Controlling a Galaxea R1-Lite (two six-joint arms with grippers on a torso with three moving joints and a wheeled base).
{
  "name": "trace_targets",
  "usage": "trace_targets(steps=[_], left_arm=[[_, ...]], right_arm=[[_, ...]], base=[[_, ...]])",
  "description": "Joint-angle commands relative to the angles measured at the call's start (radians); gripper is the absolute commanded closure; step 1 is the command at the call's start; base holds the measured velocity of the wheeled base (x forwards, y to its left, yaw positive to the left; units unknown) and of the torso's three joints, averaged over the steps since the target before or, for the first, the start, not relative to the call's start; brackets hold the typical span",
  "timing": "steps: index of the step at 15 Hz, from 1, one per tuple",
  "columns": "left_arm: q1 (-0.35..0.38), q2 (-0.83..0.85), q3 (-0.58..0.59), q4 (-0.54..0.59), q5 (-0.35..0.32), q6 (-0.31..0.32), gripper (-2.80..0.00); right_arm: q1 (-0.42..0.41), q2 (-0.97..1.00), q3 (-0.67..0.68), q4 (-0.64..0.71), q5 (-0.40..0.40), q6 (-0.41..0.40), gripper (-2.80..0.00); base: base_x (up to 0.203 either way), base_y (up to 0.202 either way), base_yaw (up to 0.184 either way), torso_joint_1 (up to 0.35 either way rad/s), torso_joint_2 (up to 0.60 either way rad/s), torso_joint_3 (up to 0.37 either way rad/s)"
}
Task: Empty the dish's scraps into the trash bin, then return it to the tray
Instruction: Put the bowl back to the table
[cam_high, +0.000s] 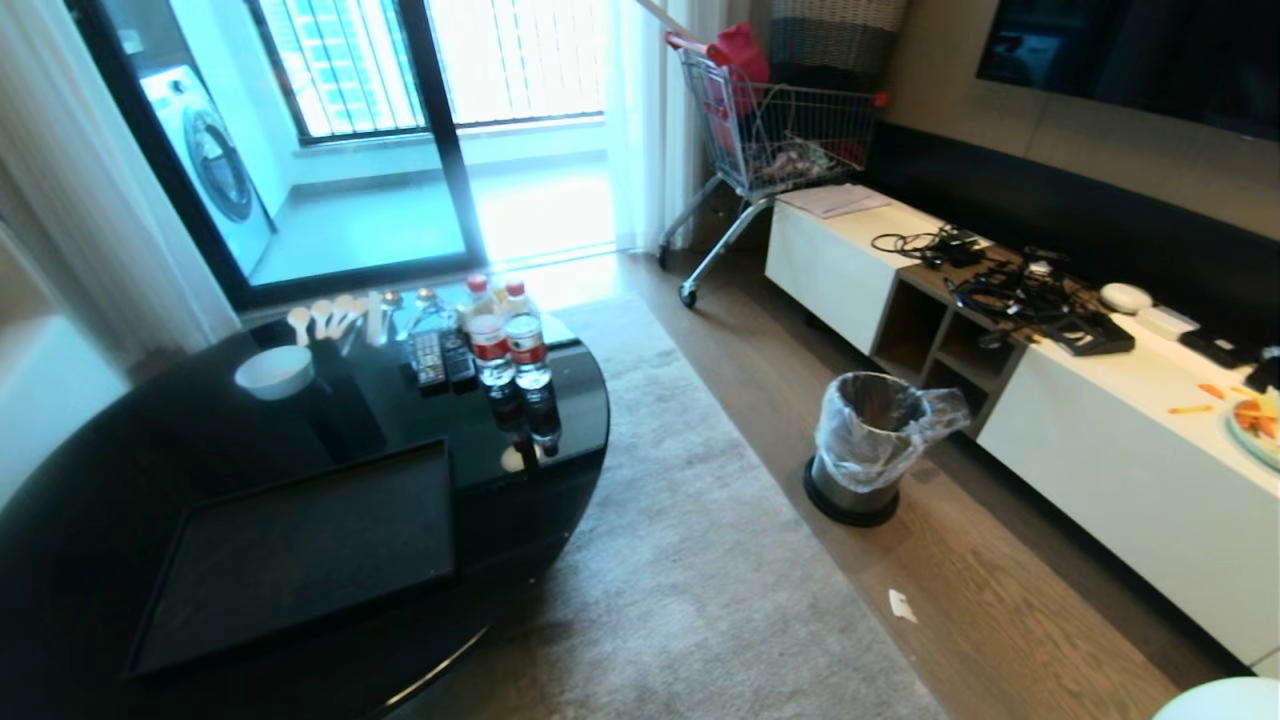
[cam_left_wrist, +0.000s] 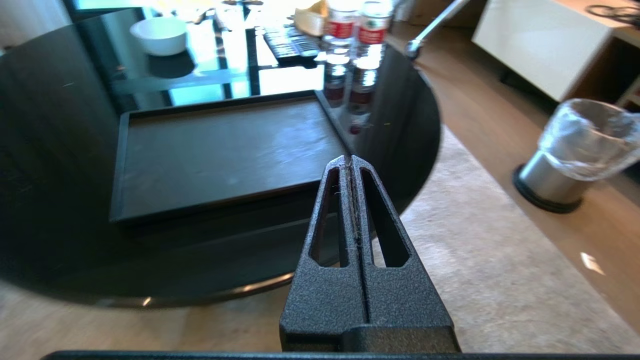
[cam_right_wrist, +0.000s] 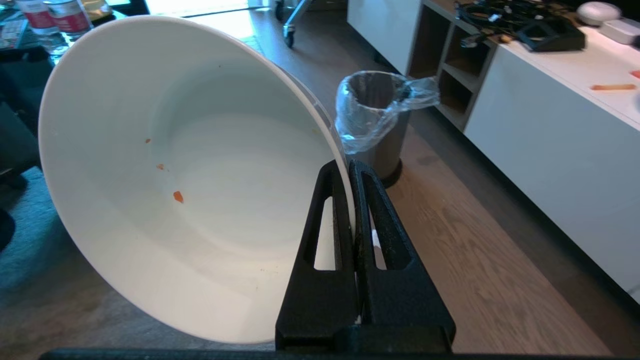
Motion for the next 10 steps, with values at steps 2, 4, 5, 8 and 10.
trace_targets(steps=[2,4,5,8,10], left_arm=[[0.0,0.0,0.0,-0.001,0.001,-0.001,0.0],[0.0,0.0,0.0,-0.001,0.001,-0.001,0.0],[0.0,0.0,0.0,-0.001,0.001,-0.001,0.0],[0.0,0.0,0.0,-0.001,0.001,-0.001,0.0],[0.0,0.0,0.0,-0.001,0.001,0.0,0.0]], right_arm=[[0.0,0.001,0.0,-0.001,0.0,-0.001,0.0],[0.0,0.001,0.0,-0.001,0.0,0.0,0.0],[0.0,0.001,0.0,-0.001,0.0,-0.001,0.0],[0.0,0.001,0.0,-0.001,0.0,-0.001,0.0],[0.0,0.001,0.0,-0.001,0.0,-0.001,0.0]], base=[[-0.001,-0.006,0.171,0.005,0.0,0.001],[0.0,-0.007,0.167,0.002,0.0,0.001],[-0.002,-0.009,0.171,0.002,0.01,0.001],[-0.001,-0.009,0.167,0.001,0.0,0.003],[-0.001,-0.008,0.169,0.004,0.0,0.003]])
